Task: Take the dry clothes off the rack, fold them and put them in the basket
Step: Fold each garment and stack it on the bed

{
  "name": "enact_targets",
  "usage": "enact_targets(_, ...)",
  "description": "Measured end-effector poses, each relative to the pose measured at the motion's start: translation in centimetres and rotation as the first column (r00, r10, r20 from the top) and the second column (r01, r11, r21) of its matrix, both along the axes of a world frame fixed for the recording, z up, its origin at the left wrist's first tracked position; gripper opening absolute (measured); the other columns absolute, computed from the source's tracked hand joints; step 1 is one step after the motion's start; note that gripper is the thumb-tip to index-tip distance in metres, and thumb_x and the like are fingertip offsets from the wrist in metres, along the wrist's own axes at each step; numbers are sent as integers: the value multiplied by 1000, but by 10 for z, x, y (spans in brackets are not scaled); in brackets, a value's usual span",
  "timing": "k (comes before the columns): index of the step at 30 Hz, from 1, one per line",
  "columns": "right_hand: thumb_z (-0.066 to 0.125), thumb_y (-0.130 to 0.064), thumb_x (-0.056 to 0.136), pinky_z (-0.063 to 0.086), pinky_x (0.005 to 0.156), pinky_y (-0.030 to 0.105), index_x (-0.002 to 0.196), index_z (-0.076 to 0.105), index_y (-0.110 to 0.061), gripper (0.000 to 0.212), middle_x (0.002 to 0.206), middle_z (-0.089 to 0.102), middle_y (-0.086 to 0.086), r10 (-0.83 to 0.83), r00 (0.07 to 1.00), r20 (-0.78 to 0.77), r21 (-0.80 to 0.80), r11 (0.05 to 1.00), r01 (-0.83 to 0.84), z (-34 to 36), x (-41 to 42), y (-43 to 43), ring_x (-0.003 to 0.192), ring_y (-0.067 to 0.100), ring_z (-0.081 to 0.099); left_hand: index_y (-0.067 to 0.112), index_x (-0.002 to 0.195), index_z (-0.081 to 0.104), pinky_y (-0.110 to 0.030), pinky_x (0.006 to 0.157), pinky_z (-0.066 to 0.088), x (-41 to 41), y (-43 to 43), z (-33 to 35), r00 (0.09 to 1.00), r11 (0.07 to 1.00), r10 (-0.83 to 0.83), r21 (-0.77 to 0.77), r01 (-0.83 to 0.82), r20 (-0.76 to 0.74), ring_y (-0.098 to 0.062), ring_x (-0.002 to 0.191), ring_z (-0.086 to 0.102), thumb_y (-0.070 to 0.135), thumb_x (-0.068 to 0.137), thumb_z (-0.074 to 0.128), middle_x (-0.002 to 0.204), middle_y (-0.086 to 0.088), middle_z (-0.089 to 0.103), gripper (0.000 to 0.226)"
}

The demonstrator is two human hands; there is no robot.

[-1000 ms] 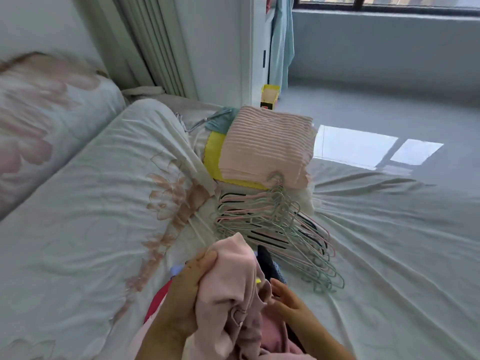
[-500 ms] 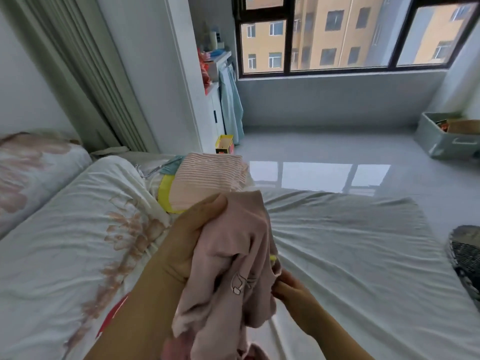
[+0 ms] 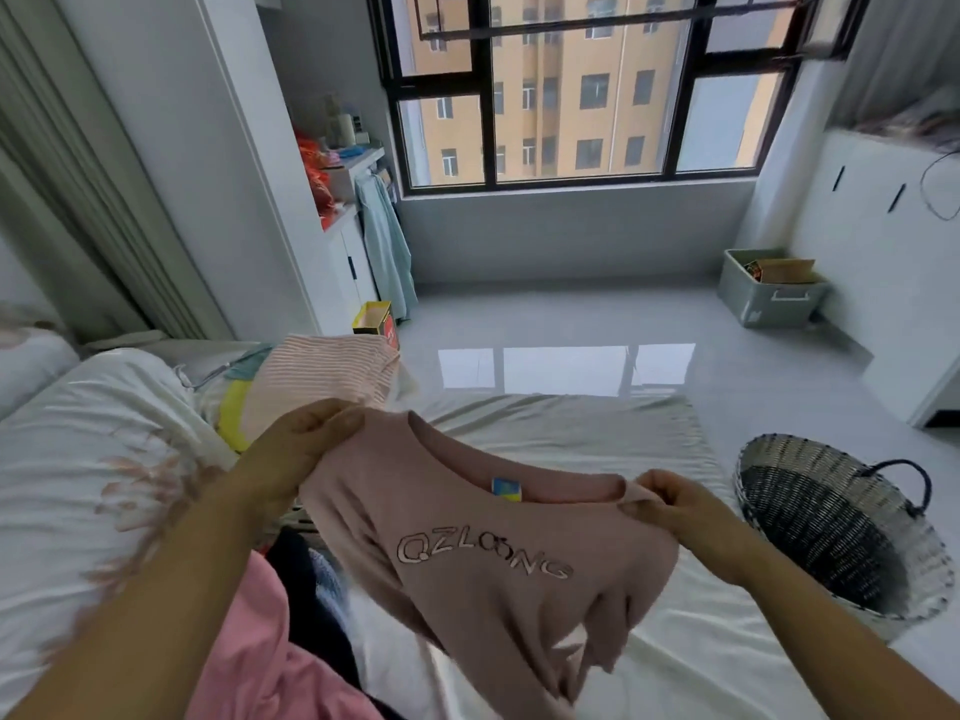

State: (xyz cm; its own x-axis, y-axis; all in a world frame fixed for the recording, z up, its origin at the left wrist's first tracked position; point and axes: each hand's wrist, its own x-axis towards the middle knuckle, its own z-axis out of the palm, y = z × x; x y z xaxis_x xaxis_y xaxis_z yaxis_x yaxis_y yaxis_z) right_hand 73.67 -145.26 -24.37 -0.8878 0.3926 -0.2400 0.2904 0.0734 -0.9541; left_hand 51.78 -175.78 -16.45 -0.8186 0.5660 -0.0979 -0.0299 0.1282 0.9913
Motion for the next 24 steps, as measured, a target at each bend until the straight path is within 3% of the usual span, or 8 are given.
enact_targets(2,73,-16,79,39,54,21,82,63,-6,14,70,57,5,-4,999,37,79,997,1,14,7,15,60,10,52,19,82,74,-32,76,49,-2,1,-12,999,993,-47,-105,45,-15,-21,83,63,40,62,79,86,-8,70,29)
enact_targets(6,74,-20,77,48,67,32,82,68,-6,15,77,67,10,-24,994,109,219,976,-1,54,13,33,70,20,61,16,82,75,-26,74,45,-21,14,-35,987,961,-102,-268,66,-123,-20,87,57,17,78,74,91,-15,64,4)
enact_targets(10,71,-30,79,48,63,21,83,71,-10,20,75,69,2,3,981,191,353,933,-72,94,11,41,69,12,62,11,76,69,-20,63,43,-31,40,-37,971,958,-118,-280,56,-209,-15,71,55,6,82,68,70,-3,63,8)
enact_targets(16,62,-24,89,40,63,17,79,69,-15,15,75,65,-1,10,917,398,539,807,-242,109,10,63,65,6,55,7,79,65,-22,58,34,-44,70,-38,916,972,-59,-233,-37,-396,-13,64,47,9,85,65,69,-6,57,6)
enact_targets(18,60,-24,90,37,60,20,76,66,-16,18,73,62,-1,-82,945,315,662,733,-157,103,7,68,67,9,53,10,80,63,-24,58,33,-43,80,-43,925,983,27,-159,-94,-378,-14,65,46,7,86,63,68,-3,55,7)
enact_targets(20,59,-24,91,37,61,25,74,64,-19,18,73,62,-1,-153,981,117,721,692,22,100,4,72,69,13,53,13,79,62,-27,59,34,-43,91,-51,930,984,111,-90,-152,-351,-16,66,45,8,88,60,67,-2,54,10)
enact_targets(22,57,-24,92,36,60,27,73,60,-17,20,71,60,0,-217,973,-86,708,674,212,98,1,76,68,14,52,19,78,60,-28,58,33,-40,101,-55,937,981,167,-41,-188,-306,-19,66,45,10,91,56,66,-3,54,17)
enact_targets(24,54,-26,94,35,60,28,76,56,-12,23,72,57,0,-286,940,-185,661,672,334,88,-3,82,69,13,50,25,76,57,-29,58,33,-34,113,-54,933,974,210,-17,-224,-291,-19,66,45,12,93,53,67,-3,54,22)
